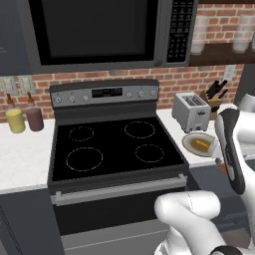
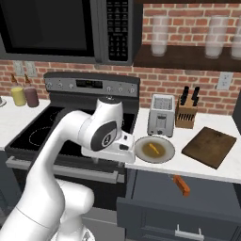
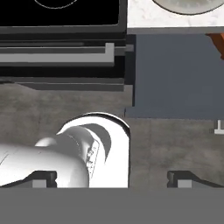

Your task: Pick up the knife from the drawer and place it on the cutting board. Then place the meat from the plate to the cutting board.

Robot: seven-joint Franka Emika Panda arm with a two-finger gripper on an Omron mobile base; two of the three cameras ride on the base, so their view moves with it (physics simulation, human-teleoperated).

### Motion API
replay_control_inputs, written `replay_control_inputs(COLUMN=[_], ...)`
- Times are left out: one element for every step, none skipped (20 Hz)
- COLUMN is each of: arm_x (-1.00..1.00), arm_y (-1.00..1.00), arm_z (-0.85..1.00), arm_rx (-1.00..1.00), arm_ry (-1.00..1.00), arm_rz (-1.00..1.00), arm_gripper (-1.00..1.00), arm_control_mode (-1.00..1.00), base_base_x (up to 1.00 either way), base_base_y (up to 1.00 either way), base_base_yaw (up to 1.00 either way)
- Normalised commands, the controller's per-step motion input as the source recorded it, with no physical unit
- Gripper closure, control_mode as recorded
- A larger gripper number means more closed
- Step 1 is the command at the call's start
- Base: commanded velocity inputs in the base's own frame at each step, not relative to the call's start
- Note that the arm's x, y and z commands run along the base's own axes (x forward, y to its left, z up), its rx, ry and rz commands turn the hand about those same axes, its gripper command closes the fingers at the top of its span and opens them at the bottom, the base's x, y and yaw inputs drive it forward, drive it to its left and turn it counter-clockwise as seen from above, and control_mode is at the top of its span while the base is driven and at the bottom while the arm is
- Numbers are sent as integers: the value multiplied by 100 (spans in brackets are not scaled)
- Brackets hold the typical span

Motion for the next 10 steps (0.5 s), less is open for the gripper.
replay_control_inputs(arm_x=[0,12,16,19,24,30,29,25,8,4], arm_y=[-71,-73,-81,-81,-81,-79,-66,-55,-54,-54], arm_z=[0,0,-3,-15,-24,-34,-44,-52,-59,-61], arm_rx=[0,0,0,0,-1,-3,-4,-5,-6,-6], arm_ry=[10,12,15,16,16,15,11,0,0,0], arm_rz=[-7,-7,-6,-5,-5,-5,-5,-4,-3,-3], arm_gripper=[-100,-100,-100,-100,-100,-100,-100,-100,-100,-100], arm_control_mode=[-100,-100,-100,-100,-100,-100,-100,-100,-100,-100], base_base_x=[0,0,0,0,0,0,0,0,0,0], base_base_y=[0,0,0,0,0,0,0,0,0,0], base_base_yaw=[0,0,0,0,0,0,0,0,0,0])
